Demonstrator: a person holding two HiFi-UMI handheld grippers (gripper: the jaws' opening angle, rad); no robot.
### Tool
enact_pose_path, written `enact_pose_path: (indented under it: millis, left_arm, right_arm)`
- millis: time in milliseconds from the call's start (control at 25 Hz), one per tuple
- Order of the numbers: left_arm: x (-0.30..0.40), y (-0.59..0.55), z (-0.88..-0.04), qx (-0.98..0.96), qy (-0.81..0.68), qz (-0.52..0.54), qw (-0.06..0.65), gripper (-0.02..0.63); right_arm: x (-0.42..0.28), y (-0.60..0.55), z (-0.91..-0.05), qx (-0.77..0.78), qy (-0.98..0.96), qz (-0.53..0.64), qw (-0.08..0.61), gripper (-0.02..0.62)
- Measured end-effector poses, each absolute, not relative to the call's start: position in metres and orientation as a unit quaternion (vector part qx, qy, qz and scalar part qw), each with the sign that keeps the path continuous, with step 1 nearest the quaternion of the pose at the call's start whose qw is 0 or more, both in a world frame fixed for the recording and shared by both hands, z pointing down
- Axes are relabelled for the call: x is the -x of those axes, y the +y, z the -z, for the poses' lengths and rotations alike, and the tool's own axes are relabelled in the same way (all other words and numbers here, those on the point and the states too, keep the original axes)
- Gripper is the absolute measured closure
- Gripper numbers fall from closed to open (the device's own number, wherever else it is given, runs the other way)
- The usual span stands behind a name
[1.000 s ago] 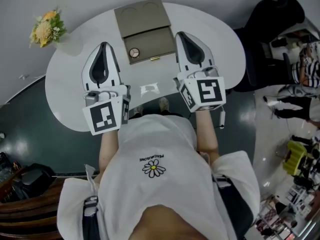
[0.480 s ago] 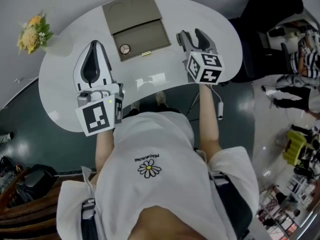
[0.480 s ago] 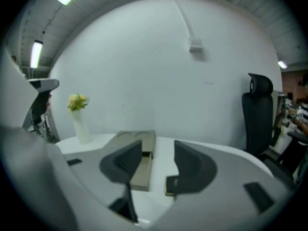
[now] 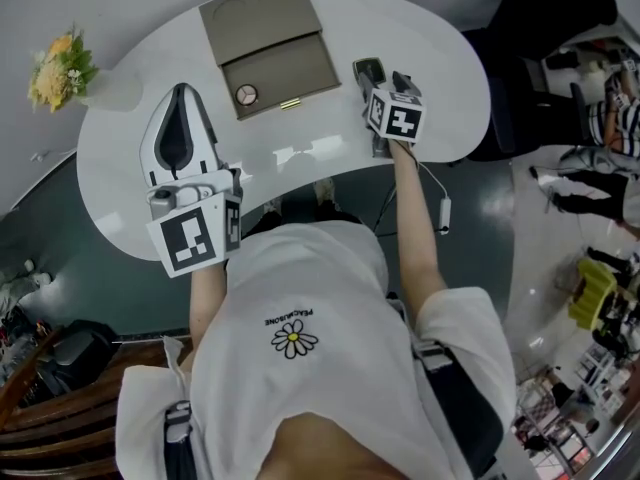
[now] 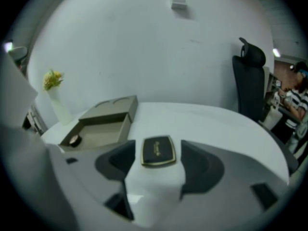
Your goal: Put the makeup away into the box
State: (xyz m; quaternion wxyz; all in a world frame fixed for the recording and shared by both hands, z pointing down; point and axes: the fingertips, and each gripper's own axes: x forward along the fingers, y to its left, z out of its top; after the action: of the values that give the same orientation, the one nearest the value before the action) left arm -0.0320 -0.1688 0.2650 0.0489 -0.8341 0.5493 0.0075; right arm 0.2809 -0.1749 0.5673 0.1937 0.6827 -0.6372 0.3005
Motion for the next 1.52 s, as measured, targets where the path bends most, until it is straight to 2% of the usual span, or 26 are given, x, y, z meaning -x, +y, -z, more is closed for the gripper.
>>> enact_pose_path:
  millis: [520, 1240, 1520]
  left_arm:
    - [0.032, -0.171, -0.270, 0.829, 0.557, 0.003, 0.052, 0.586]
    - [0.040, -0.171, -0.273, 0.826, 0.562, 0.002, 0.048, 0.586]
    - [0.044, -0.172, -0.277, 0.824, 0.565, 0.000, 0.041, 0.586]
  right_arm:
    - [-0.275, -0.173, -0.614, -0.675, -0.616, -0.322, 0.248, 0.298]
    - [-0.278, -0.174, -0.617, -0.678, -0.616, -0.323, 0.237, 0.301]
    - [-0.266, -0.184, -0.577, -0.664, -0.653, -0.296, 0.211, 0.302]
